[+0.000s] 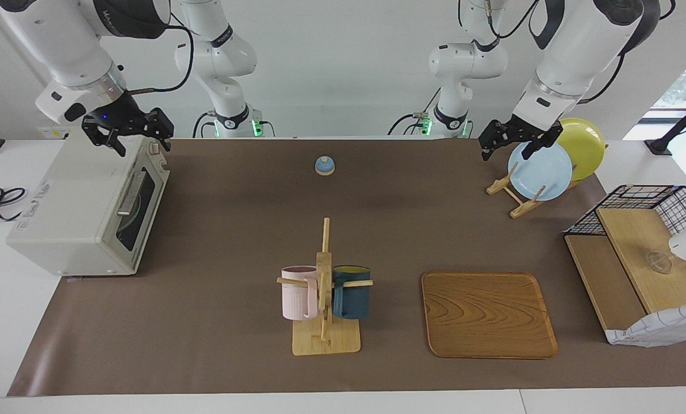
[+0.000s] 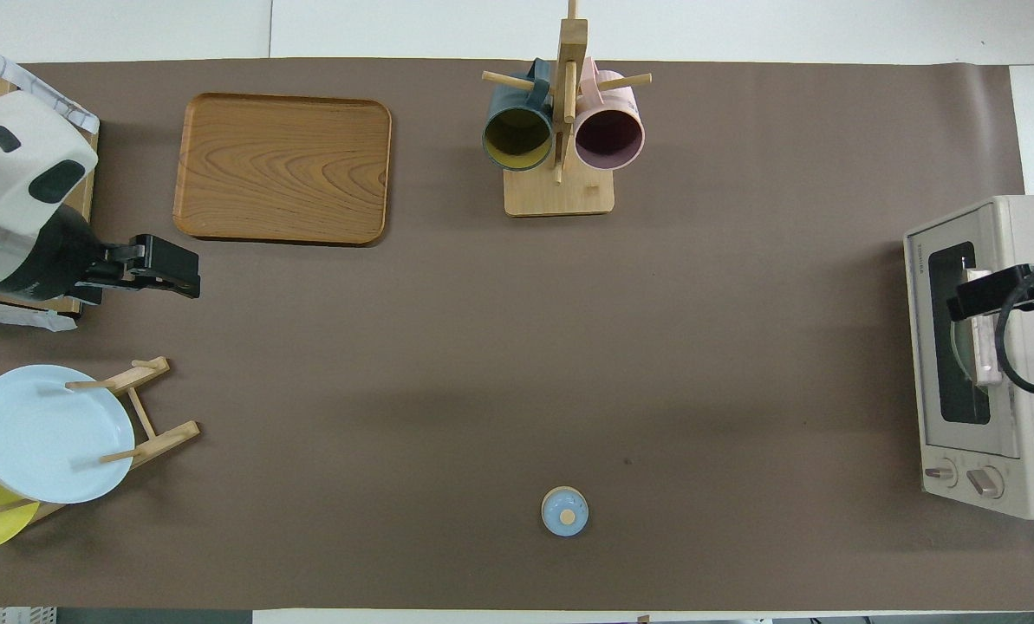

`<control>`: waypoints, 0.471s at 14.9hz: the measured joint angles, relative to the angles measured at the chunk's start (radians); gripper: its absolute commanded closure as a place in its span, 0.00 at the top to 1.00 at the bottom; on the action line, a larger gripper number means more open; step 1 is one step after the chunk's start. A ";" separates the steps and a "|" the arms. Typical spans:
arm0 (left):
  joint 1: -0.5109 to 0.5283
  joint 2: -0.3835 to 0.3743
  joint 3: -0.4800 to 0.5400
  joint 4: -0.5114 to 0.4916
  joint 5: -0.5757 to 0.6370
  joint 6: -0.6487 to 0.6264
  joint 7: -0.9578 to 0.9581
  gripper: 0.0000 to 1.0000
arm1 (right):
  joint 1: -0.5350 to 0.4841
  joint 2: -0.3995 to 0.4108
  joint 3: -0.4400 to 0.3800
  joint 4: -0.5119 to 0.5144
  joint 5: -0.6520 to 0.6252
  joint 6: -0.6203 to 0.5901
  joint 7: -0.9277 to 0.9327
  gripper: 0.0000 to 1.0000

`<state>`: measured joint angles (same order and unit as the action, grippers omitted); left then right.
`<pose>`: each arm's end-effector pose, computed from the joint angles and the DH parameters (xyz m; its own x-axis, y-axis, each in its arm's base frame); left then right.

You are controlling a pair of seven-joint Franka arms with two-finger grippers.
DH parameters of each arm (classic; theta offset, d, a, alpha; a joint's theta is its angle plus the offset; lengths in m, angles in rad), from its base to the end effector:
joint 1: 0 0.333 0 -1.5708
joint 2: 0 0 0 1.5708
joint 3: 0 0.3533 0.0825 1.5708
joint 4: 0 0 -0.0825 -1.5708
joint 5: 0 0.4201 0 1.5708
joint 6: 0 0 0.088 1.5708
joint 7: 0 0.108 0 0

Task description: Put corn in oven

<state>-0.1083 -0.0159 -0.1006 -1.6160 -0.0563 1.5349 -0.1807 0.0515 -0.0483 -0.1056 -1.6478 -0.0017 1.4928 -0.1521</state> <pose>0.5660 -0.1269 0.6443 0.9968 -0.0298 -0.0739 -0.0267 -0.9988 0.0420 0.5628 -0.0322 0.6434 0.9896 0.0987 -0.1050 0.0972 -0.9951 -0.0195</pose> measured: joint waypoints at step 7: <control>0.000 0.000 -0.001 0.000 0.000 0.000 0.000 1.00 | -0.024 0.004 -0.005 0.000 0.000 -0.001 0.009 1.00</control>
<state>-0.1083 -0.0159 -0.1011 -1.6160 -0.0563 1.5349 -0.1807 0.0277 -0.0441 -0.1104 -1.6481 -0.0017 1.4921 -0.1428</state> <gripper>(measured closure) 0.000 0.000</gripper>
